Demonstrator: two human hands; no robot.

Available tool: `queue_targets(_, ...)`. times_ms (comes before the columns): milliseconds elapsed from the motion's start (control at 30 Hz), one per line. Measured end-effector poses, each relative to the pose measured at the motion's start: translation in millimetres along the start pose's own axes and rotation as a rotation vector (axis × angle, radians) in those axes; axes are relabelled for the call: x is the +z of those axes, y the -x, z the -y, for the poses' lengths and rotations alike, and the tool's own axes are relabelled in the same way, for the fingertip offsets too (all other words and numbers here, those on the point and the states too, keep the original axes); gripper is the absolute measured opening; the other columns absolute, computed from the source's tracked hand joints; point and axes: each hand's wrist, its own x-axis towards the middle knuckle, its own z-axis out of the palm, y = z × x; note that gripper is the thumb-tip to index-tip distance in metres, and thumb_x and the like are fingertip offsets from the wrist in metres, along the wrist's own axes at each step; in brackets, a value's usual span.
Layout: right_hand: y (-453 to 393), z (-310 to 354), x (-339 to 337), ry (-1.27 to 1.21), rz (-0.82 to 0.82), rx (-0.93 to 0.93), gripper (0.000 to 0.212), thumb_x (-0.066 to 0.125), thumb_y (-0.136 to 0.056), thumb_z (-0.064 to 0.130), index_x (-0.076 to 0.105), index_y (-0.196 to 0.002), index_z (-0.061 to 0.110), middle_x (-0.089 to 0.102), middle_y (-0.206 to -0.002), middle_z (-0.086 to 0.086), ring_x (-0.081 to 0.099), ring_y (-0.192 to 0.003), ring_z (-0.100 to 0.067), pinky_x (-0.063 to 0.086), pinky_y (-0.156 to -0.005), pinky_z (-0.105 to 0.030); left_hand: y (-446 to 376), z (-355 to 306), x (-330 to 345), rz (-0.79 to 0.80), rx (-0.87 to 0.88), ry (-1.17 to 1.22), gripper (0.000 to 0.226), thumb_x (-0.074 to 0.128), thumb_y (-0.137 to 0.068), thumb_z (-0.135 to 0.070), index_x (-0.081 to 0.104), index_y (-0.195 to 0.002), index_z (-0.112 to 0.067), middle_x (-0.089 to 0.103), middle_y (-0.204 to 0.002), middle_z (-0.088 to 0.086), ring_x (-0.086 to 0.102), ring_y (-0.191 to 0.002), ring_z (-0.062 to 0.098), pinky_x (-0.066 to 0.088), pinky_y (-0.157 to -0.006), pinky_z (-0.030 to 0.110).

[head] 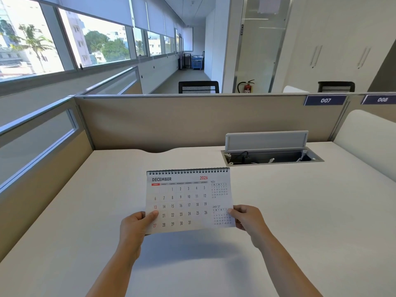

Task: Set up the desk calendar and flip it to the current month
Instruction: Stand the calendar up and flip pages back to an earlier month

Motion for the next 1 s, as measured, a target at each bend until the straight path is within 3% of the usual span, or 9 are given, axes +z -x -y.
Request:
queue_targets(167,2.3,2.2,-3.3,-0.034,0.007,-0.029,0.012,0.073,-0.074,0.002,0.069,-0.082,0.010,0.072,-0.068,-0.003,0.068,-0.055,-0.008,0.052,-0.052,-0.017,2.1,-1.6,0.6,0.001,0.008,0.027,0.016,0.066,-0.081,-0.006,0.061,-0.067,0.000,0.067,-0.076,0.015,0.059,-0.070,0.029,0.051,-0.070,0.034)
queue_targets(400,2.7,4.5,-4.5,0.030,-0.006,-0.101,0.022,0.071,-0.076,0.003,0.066,-0.096,0.012,0.070,-0.070,-0.009,0.069,-0.069,-0.022,0.054,-0.064,-0.025,5.1,-1.5,0.7,-0.010,0.017,0.067,0.017,0.066,-0.080,-0.005,0.060,-0.065,0.000,0.067,-0.076,0.015,0.059,-0.069,0.028,0.050,-0.066,0.032)
queue_targets(567,5.6,9.5,-9.0,-0.027,0.030,-0.094,0.024,0.068,-0.080,0.007,0.063,-0.103,0.011,0.071,-0.079,-0.010,0.069,-0.070,-0.017,0.053,-0.059,-0.019,6.4,-6.0,1.1,-0.012,0.024,0.104,0.018,0.067,-0.079,-0.007,0.058,-0.065,0.001,0.066,-0.075,0.015,0.059,-0.069,0.027,0.050,-0.066,0.030)
queue_targets(667,9.0,15.9,-11.8,-0.129,0.077,-0.063,0.020,0.067,-0.081,0.010,0.066,-0.101,0.008,0.074,-0.083,-0.006,0.068,-0.066,-0.011,0.053,-0.056,-0.017,7.0,-10.3,0.8,-0.011,0.032,0.128,0.023,0.068,-0.079,-0.009,0.055,-0.062,-0.003,0.064,-0.074,0.015,0.058,-0.069,0.026,0.049,-0.066,0.030)
queue_targets(767,10.2,22.1,-13.4,-0.270,0.096,-0.019,0.010,0.067,-0.080,0.007,0.068,-0.090,0.008,0.075,-0.072,-0.001,0.067,-0.062,-0.011,0.053,-0.055,-0.018,6.7,-13.0,0.9,-0.014,0.036,0.153,0.026,0.069,-0.078,-0.011,0.053,-0.059,-0.004,0.064,-0.073,0.013,0.057,-0.068,0.025,0.047,-0.069,0.031)
queue_targets(1000,11.9,27.3,-13.7,-0.351,0.082,0.017,0.012,0.071,-0.076,0.007,0.068,-0.087,0.005,0.075,-0.074,-0.007,0.069,-0.064,-0.015,0.055,-0.054,-0.019,5.1,-16.1,0.8,0.006,0.017,0.210,0.031,0.073,-0.074,-0.017,0.048,-0.057,-0.008,0.060,-0.059,0.005,0.050,-0.064,0.021,0.042,-0.069,0.031)
